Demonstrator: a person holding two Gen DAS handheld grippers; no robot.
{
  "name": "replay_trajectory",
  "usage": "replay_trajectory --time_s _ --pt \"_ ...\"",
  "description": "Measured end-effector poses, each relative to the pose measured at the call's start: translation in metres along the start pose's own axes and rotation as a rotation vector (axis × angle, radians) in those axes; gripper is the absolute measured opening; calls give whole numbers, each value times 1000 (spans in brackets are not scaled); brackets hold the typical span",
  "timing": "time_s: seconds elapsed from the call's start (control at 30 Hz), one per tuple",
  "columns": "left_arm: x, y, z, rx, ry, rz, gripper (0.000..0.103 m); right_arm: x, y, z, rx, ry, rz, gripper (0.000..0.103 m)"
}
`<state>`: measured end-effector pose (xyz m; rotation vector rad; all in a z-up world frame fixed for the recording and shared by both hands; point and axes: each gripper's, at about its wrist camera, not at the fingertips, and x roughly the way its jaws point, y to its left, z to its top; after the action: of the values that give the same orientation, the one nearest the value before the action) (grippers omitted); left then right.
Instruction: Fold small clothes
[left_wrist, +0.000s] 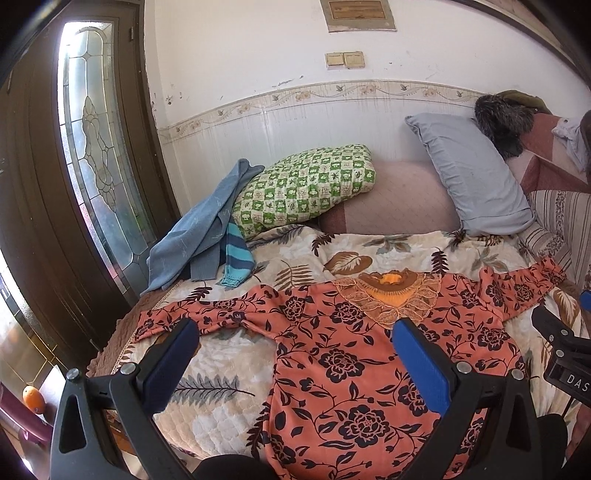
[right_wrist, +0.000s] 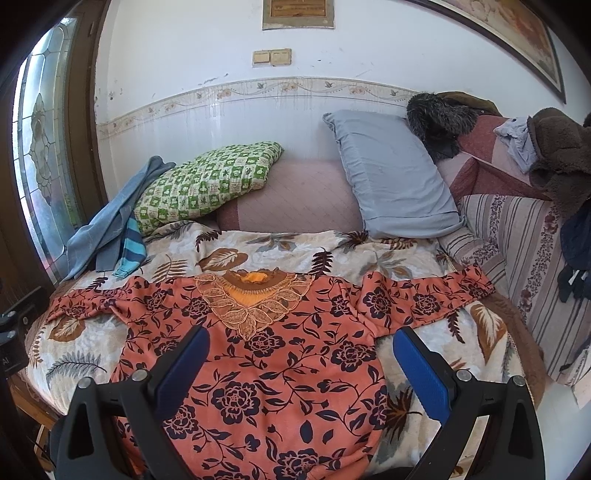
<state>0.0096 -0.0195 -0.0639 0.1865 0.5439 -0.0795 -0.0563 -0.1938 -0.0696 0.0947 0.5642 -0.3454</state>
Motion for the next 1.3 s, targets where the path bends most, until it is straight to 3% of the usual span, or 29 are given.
replay_trajectory --time_s 1.0,1.3 --pt "7 1 -8 -3 15 -1 103 5 5 -2 -10 13 -1 101" --pt "25 5 -10 7 42 12 103 18 3 -5 -16 34 -9 101"
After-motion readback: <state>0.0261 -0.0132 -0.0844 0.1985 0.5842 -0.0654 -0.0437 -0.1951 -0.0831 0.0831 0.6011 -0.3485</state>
